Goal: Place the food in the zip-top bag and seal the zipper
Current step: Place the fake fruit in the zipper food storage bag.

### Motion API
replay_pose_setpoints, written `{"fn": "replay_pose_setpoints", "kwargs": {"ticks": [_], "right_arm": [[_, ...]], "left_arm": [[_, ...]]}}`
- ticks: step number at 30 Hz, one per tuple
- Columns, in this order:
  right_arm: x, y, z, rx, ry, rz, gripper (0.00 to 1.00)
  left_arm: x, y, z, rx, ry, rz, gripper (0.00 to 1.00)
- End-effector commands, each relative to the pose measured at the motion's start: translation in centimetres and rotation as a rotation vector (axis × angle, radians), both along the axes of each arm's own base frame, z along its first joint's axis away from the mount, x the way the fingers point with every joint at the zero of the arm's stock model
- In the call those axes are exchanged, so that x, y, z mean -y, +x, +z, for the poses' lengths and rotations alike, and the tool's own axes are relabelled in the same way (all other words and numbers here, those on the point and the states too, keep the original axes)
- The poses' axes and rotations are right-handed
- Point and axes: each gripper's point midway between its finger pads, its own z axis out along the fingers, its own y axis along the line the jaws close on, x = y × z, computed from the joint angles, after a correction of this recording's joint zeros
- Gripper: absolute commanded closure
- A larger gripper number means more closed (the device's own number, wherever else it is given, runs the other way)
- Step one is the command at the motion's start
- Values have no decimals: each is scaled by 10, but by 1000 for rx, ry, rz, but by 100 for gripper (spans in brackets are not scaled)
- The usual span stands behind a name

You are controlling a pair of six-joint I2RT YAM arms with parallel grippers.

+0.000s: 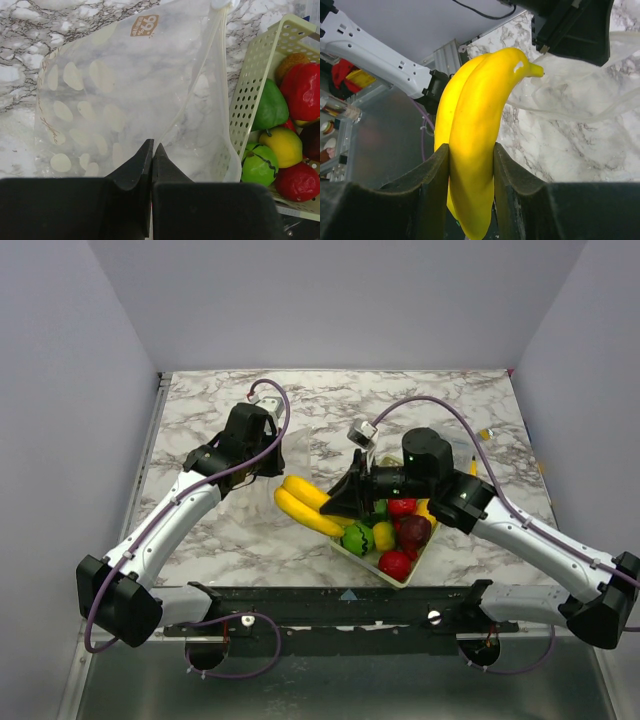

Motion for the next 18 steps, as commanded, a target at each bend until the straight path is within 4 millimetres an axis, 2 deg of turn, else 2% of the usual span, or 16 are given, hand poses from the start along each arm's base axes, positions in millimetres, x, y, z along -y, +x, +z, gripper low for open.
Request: {"fn": "replay_pose_setpoints", "kwargs": {"ticks": [1,8,12,15,16,18], "right_arm": [[-5,6,5,31,-28,22,99],[-3,28,-23,23,-189,-54,99],[5,50,-36,41,-296,-149,99],[-4,60,-35,30,-324,-159,99],[-8,65,-40,15,-352,-158,99],[-12,83,-45,18,-416,-225,99]], "left_arm": [[5,-2,19,45,-32,-34,100],[1,-2,22,63,-20,-17,100],[-1,-2,24,72,-20,-13,100],[1,-3,24,70,-31,-23,100],[2,-3,24,68,-31,-24,100],[2,-3,24,67,-31,-26,100]]}}
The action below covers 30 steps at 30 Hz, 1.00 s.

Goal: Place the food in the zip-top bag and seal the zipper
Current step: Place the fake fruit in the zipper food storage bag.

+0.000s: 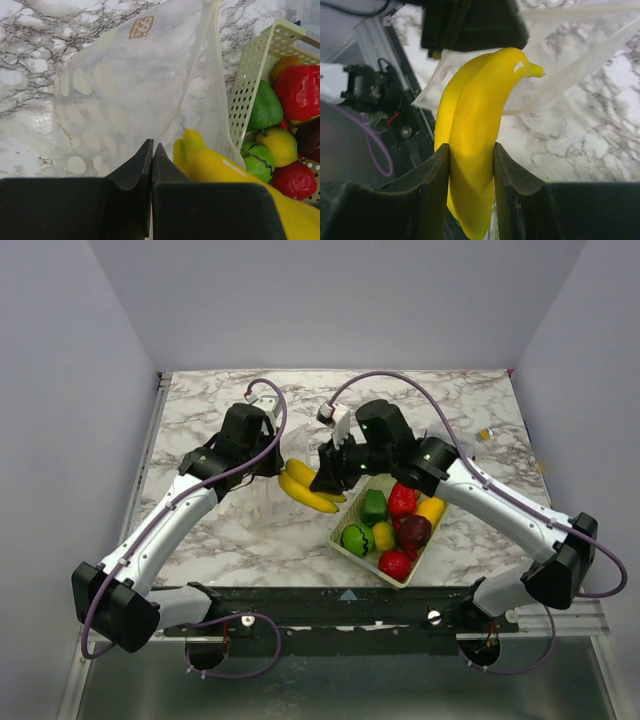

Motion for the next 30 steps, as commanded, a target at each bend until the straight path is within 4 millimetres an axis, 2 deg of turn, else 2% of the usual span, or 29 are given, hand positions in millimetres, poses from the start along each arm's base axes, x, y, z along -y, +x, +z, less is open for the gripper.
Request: {"fn": "replay_pose_setpoints", "kwargs": {"ticks": [1,4,10,13,18,22,26,30], "right_arm": [[-1,37,-14,32,-163,-144,99],[4,61,-17,57,-258,-265,99],[-3,74,-15,110,-323,-396,98],[-11,79,-15,100,-267,-467,98],[-23,88,-28,105,-145,-568,97],[-21,100,-35,-4,-11,-793,98],[-28,100,-34,-109,124,-904,98],[-33,101,-42,-84,151,-968,98]], "left_arm": [[4,-1,14,39,-20,-23,100],[3,-1,13,40,-20,-21,100],[5,0,10,28,-22,-27,100],[13,-2,6,1,-45,-52,100],[22,-4,-4,-54,-70,-85,100],[24,-4,-5,-65,-91,-87,100],[25,-4,-5,-68,-105,-86,100],[30,-6,-7,-91,-142,-99,100]]}}
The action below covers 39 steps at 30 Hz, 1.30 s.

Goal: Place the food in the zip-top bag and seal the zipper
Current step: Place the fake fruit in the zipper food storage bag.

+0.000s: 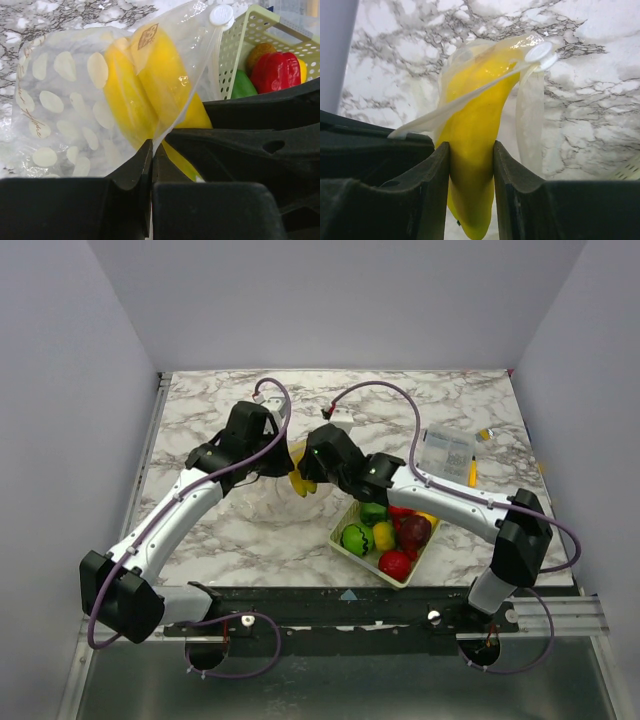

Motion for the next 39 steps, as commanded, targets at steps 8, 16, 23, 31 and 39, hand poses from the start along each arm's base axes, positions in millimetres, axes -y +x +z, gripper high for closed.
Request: {"fn": "replay_pose_setpoints", "kwargs": {"ticks": [8,16,23,31,39], "right_arm": [[-22,3,-2,282,76,-150,94],[-53,-2,-30,374,4,32,59],[-70,-30,-18,291,229,194,41],[-52,-35,-9,207,194,153,44],[1,-51,-9,147,33,117,44]], "left_arm": [[12,0,-1,-73,-146,-11,100],[8,4,-5,-90,-147,9,100],[5,5,-5,-84,-141,20,100],[6,4,-2,-79,-142,11,100],[3,4,-4,-80,-126,18,100]]}}
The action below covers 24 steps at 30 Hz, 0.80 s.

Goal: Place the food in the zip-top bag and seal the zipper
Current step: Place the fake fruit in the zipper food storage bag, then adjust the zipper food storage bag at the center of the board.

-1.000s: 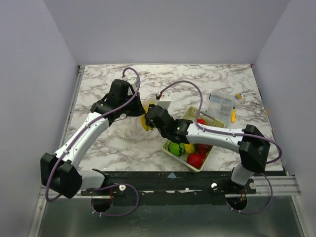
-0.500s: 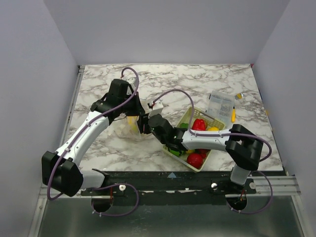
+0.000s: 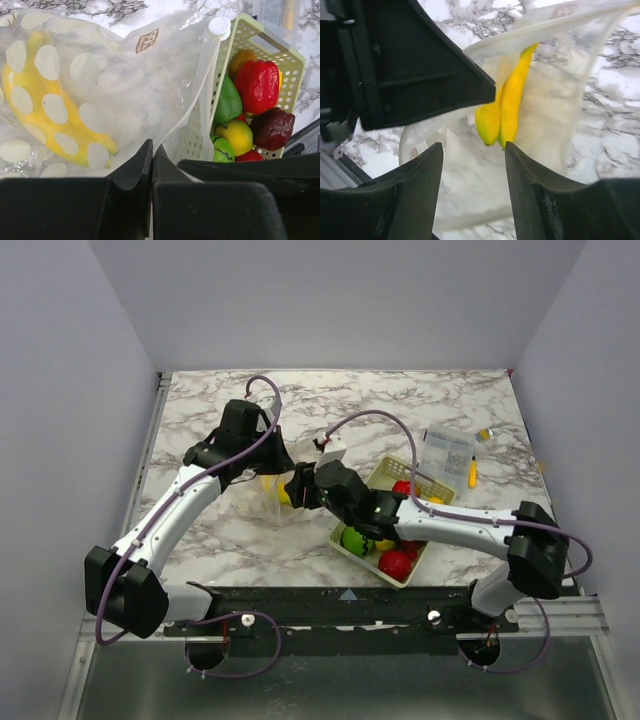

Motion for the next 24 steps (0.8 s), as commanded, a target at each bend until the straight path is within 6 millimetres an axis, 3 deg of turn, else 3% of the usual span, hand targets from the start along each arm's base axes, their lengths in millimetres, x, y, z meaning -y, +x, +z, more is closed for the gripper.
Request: {"fn": "replay_pose_setpoints", "kwargs": {"ticks": [1,6,8,12,15,17,19,23,24], "right_arm": [[44,-13,3,-45,-97,-43,44],[67,-27,28,-38,-33,-41,43],[77,-28,36,-34,-24,-59,33],[84,-22,34,-79,-41,-117,24],[84,-11,17,-136,-64,-190,17],[80,-6,6,-163,-71,-211,20],[67,-4,-4,-180,-69,-193,34],[40,4,-15,-201,-101,-148,40],[35,7,-12,-196,-104,-144,48]], "left_arm": [[1,-1,1,6,4,-12,100],[-3,1,5,44,21,-12,100],[-8,3,9,68,39,6,100],[-10,4,7,69,49,13,100],[-10,4,6,58,54,11,100],[-11,5,7,60,58,16,100],[-10,5,10,64,52,19,100],[-8,3,19,41,33,30,100],[-8,2,22,32,30,36,100]]}}
